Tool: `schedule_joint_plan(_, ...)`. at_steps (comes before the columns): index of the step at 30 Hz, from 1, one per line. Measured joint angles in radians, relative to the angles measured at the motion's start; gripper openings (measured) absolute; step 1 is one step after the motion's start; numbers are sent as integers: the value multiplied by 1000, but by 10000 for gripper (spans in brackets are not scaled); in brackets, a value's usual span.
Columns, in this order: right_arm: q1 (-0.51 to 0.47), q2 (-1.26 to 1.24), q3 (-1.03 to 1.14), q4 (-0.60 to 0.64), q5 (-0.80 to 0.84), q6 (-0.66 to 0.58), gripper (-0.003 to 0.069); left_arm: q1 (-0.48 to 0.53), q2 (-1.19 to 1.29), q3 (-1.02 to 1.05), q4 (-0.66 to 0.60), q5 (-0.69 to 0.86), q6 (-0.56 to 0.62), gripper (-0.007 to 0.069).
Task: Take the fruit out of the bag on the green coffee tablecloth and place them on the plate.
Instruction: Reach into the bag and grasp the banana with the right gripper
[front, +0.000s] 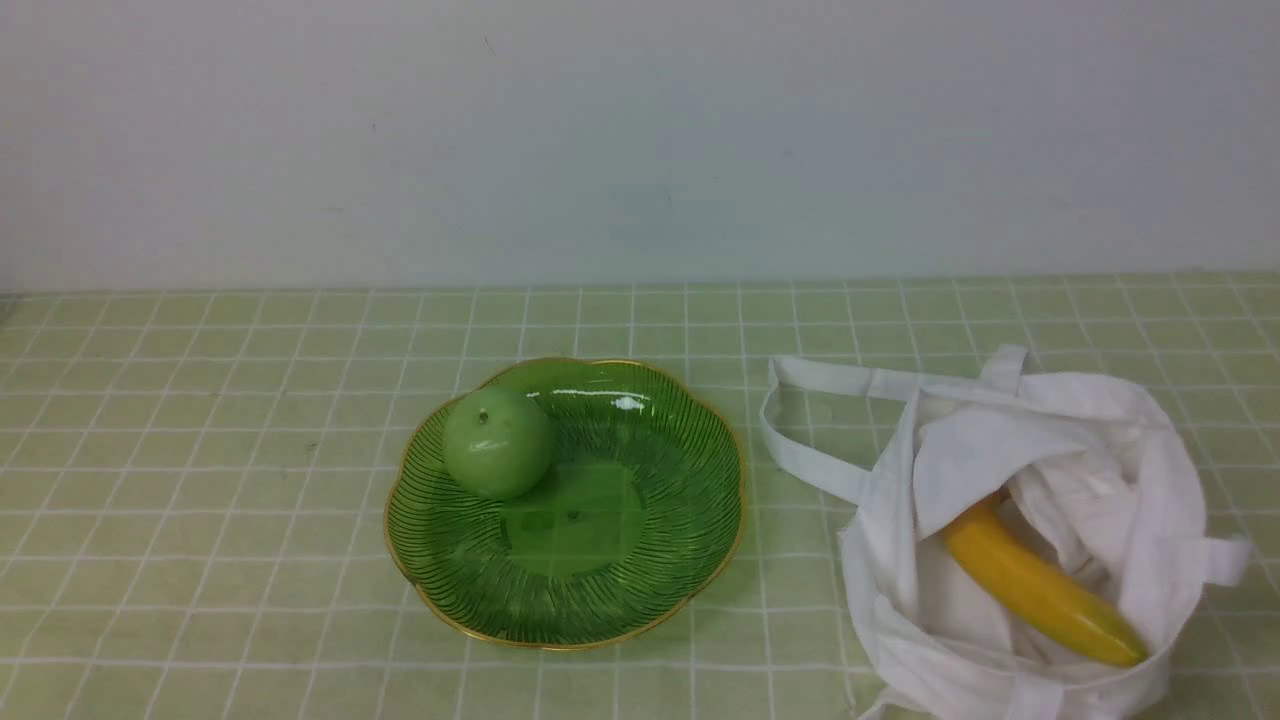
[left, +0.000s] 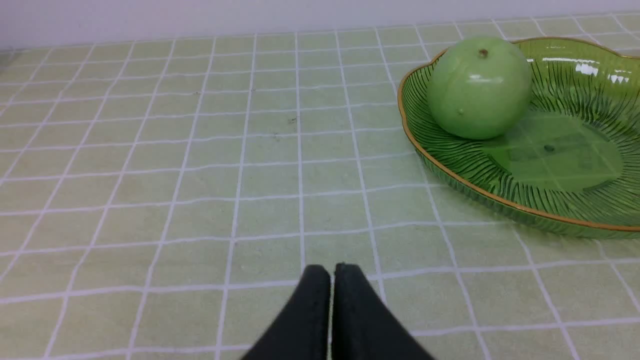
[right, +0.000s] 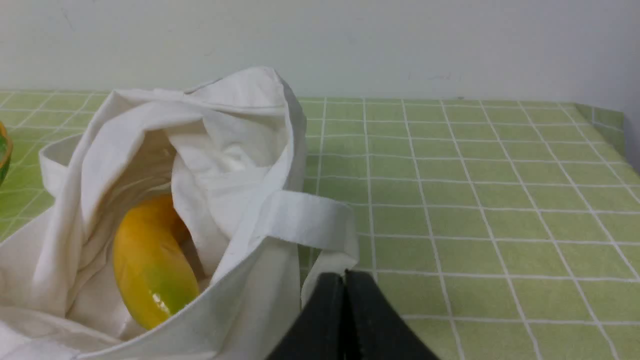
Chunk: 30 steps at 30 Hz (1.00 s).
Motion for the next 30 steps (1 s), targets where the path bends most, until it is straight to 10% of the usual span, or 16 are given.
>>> schedule_joint_plan(30, 0, 0, 10, 68, -105, 43, -14, 0, 0, 0, 0, 0, 0, -8)
